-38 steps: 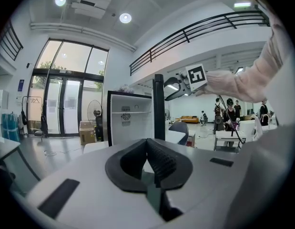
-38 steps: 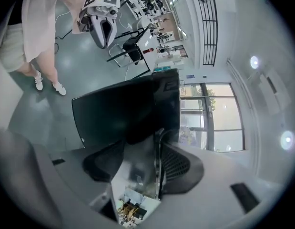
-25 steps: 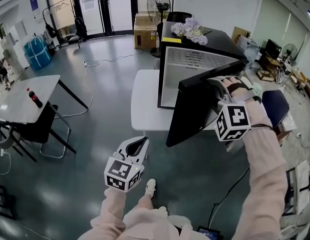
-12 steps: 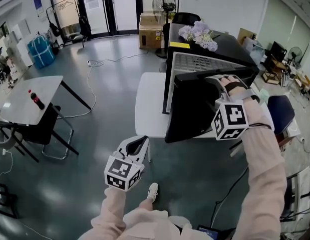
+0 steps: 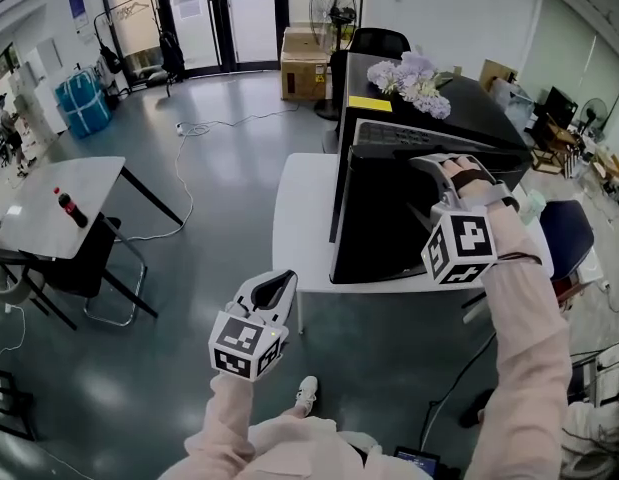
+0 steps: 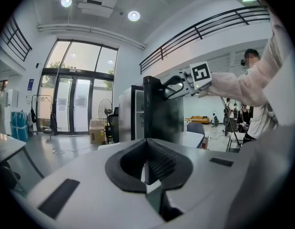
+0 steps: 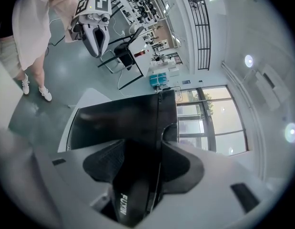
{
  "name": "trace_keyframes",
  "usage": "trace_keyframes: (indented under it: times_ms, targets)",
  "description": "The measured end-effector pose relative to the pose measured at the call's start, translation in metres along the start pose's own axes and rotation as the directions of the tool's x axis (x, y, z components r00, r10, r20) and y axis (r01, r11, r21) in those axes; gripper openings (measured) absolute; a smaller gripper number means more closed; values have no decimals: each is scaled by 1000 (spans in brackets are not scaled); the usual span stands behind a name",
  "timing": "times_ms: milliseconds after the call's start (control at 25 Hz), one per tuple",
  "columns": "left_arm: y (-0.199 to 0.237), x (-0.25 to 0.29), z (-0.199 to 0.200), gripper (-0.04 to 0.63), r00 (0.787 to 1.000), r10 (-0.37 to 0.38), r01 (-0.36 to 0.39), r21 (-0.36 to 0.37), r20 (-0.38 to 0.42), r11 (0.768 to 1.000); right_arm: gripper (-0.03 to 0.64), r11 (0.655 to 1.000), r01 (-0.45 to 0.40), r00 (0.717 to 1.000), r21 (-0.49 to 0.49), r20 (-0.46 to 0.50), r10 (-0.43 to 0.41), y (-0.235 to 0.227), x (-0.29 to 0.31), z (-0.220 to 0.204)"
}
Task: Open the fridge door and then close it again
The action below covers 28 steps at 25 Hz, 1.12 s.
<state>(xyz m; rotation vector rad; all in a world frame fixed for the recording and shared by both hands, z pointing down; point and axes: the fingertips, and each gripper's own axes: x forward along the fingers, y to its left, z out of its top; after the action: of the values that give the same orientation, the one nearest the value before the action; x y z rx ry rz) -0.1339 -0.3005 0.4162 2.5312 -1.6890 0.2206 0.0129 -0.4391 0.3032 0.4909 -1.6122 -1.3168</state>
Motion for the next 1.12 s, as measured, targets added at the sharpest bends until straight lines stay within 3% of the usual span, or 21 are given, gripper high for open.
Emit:
trace_keyframes:
  times_ms: [1120]
  targets:
    - [68, 86, 14, 11, 993, -115, 115, 6, 39, 993, 252, 998, 13, 996, 61, -89, -8, -33, 75, -20]
